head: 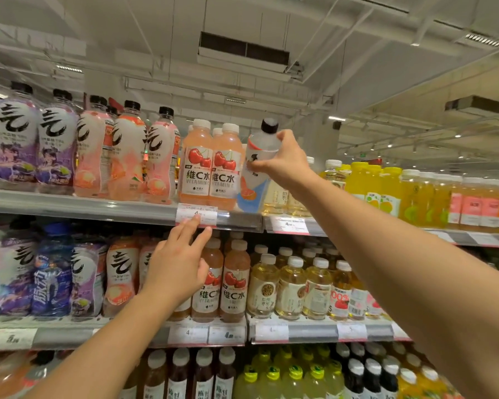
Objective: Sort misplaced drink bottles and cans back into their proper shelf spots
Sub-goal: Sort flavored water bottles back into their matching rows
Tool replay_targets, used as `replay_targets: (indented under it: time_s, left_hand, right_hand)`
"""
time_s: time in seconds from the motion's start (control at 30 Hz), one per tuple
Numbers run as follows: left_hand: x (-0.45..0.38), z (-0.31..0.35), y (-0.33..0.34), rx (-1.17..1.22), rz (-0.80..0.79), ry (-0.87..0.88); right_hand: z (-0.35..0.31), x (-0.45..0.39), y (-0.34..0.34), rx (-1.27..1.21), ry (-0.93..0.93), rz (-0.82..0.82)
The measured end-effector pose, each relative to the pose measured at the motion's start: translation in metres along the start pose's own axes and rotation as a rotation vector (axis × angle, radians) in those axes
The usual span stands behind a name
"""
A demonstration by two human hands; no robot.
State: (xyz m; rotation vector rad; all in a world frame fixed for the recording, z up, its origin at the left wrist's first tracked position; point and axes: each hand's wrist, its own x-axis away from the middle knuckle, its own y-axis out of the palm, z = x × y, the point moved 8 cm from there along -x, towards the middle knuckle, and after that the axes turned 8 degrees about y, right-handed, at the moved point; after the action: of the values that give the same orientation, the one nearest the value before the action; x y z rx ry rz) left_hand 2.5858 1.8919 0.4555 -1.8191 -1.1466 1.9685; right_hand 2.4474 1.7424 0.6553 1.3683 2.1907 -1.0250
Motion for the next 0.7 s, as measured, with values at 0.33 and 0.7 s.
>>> replay_targets:
  time_s: [0.33, 0.7]
  left_hand:
    - [0.012, 0.026, -0.015, -0.020, -0.278, -0.066]
    - [0.085, 0.108, -0.025, 0.029, -0.581, 0.098]
  right_hand:
    - [-0.002, 0.115, -0.057, 0.137, -0.228, 0.090]
    - [0.059, 0.242, -0.107, 0.092, -0.043, -0.054]
